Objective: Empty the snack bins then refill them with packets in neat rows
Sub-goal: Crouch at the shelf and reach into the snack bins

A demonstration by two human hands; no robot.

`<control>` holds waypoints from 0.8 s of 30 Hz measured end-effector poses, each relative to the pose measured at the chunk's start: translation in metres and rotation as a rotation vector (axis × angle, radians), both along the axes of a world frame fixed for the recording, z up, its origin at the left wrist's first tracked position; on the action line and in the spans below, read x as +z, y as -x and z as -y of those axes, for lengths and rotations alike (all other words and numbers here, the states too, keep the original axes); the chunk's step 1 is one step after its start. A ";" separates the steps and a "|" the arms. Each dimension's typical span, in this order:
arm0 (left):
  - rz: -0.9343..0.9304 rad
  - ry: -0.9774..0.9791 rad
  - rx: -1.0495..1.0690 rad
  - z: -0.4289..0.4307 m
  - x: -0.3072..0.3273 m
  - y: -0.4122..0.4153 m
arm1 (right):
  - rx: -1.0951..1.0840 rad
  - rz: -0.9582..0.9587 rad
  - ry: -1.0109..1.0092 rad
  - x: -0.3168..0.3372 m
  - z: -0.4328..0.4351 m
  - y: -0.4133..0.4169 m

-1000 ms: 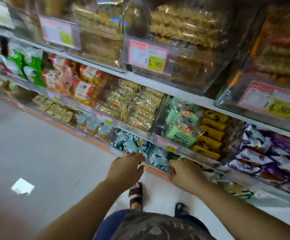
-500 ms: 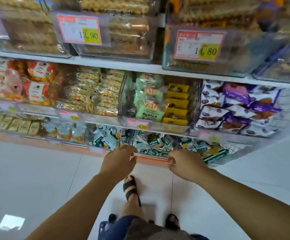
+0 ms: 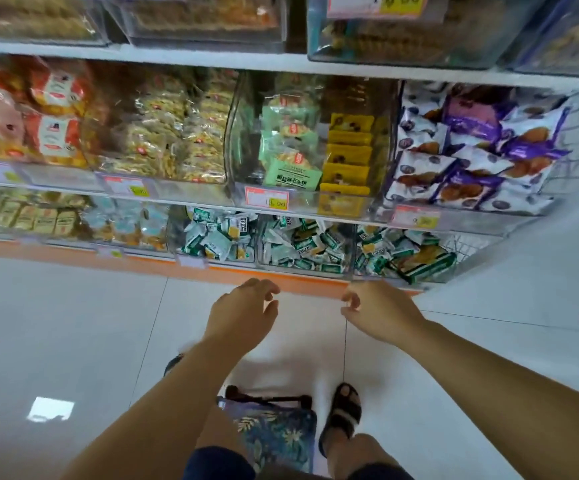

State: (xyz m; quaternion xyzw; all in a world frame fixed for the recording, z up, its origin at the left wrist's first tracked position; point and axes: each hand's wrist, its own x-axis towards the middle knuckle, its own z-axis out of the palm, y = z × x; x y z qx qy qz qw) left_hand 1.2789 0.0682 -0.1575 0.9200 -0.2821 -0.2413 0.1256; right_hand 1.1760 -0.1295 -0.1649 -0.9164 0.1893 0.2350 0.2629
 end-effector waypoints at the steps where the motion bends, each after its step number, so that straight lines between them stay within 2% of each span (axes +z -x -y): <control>1: 0.000 0.000 -0.004 -0.004 -0.005 -0.006 | -0.015 -0.002 0.002 -0.005 -0.004 -0.005; 7: 0.012 -0.012 -0.088 -0.026 -0.063 -0.065 | -0.118 0.073 0.015 -0.056 -0.026 -0.058; 12: 0.112 0.038 -0.219 -0.032 -0.150 -0.124 | -0.171 0.197 -0.004 -0.142 -0.049 -0.106; 16: 0.320 -0.015 -0.306 -0.030 -0.239 -0.141 | -0.089 0.320 0.152 -0.227 -0.064 -0.128; 20: 0.617 0.182 -0.327 -0.027 -0.326 -0.148 | -0.029 0.633 0.321 -0.304 -0.070 -0.136; 24: 0.890 0.379 -0.332 -0.027 -0.368 -0.153 | -0.005 0.820 0.487 -0.347 -0.076 -0.134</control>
